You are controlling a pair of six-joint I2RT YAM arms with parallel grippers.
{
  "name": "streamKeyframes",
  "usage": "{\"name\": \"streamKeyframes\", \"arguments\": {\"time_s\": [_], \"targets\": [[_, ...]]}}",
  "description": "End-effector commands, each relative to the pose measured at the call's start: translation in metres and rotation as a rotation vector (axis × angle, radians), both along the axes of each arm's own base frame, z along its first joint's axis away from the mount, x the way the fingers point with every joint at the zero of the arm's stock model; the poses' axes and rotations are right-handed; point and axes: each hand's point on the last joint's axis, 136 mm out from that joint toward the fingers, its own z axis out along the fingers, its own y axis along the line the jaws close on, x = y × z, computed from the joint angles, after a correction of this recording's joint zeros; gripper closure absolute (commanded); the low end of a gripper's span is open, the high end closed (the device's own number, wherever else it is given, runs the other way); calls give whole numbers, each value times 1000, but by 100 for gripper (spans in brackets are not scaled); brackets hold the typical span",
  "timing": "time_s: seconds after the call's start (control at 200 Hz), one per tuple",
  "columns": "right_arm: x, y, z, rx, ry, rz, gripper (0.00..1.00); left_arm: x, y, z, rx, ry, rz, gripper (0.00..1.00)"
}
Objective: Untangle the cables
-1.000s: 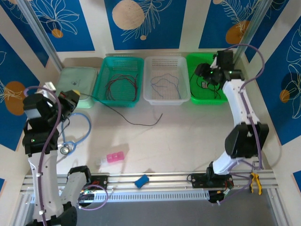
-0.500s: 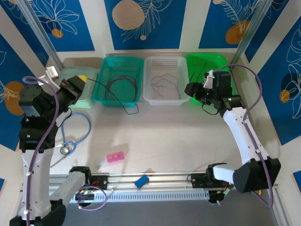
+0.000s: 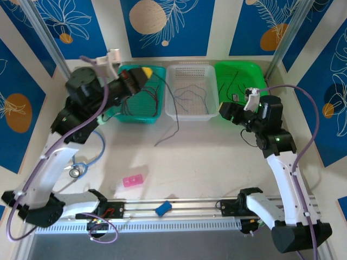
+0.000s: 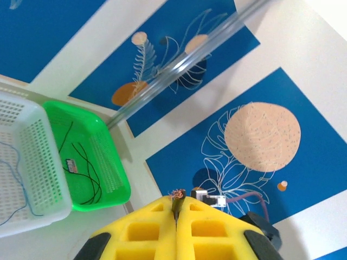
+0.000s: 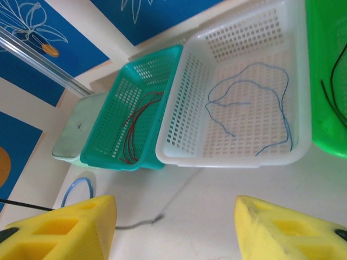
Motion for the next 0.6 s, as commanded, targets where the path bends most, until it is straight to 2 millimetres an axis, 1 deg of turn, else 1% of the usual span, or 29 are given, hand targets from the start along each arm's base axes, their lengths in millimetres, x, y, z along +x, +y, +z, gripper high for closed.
{"name": "streamKeyframes", "arguments": {"time_s": [0.0, 0.065, 0.13, 0.195, 0.27, 0.345, 0.42, 0.45, 0.475, 0.595], "targets": [[-6, -7, 20, -32, -69, 25, 41, 2, -21, 38, -28, -128, -9, 100], [-11, -8, 27, -32, -109, 50, 41, 4, -41, 46, -24, -146, -46, 100], [-22, 5, 37, -49, -213, 166, 41, 7, -58, 53, -25, -159, -72, 100], [-32, 13, 42, -86, -296, 215, 39, 10, -70, 57, -31, -170, -88, 100], [-44, 22, 41, -111, -355, 272, 37, 13, -83, 63, -44, -183, -103, 100], [-48, 28, 30, -110, -353, 316, 34, 17, -95, 68, -57, -193, -114, 100], [-41, 25, 18, -152, -346, 296, 30, 20, -108, 71, -70, -196, -126, 100], [-37, 25, 14, -185, -358, 293, 25, 20, -114, 73, -77, -199, -136, 100], [-33, 24, 10, -217, -368, 290, 23, 20, -119, 72, -82, -197, -142, 100], [-5, 18, 0, -380, -415, 241, 18, 16, -143, 73, -94, -198, -183, 100]]}}
